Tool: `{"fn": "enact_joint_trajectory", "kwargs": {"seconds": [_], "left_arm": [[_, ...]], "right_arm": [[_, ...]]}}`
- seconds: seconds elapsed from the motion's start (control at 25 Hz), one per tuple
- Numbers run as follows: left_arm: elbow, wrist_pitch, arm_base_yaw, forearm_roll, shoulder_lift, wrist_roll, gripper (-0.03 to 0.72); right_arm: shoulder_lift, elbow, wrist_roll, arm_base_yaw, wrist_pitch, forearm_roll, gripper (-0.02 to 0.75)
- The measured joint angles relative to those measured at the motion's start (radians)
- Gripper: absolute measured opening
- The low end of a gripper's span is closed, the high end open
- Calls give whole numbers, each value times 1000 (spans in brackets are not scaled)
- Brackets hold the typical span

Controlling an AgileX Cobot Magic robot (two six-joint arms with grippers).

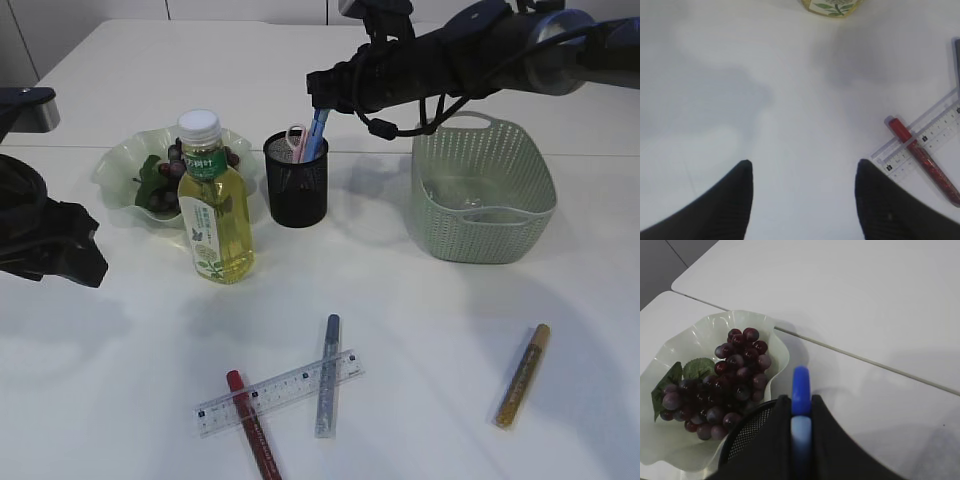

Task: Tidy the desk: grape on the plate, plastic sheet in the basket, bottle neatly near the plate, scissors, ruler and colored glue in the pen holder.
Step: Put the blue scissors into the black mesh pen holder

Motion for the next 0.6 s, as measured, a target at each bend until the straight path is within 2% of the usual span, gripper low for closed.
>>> {"fn": "enact_joint_trajectory", "kwargs": {"seconds": [0.28,0.36,0.44,0.6], "left_arm": [[0,10,0,-10,0,-2,465],[0,24,0,-21,0,-2,459],[0,38,0,-26,0,-2,457],[0,70,0,-29,0,-2,455]], "right_arm": [[0,0,-63,0,84,3,58],[0,0,-66,0,84,3,89],[0,0,-68,0,84,4,163],[-6,0,-68,-4,101,26,396]]}}
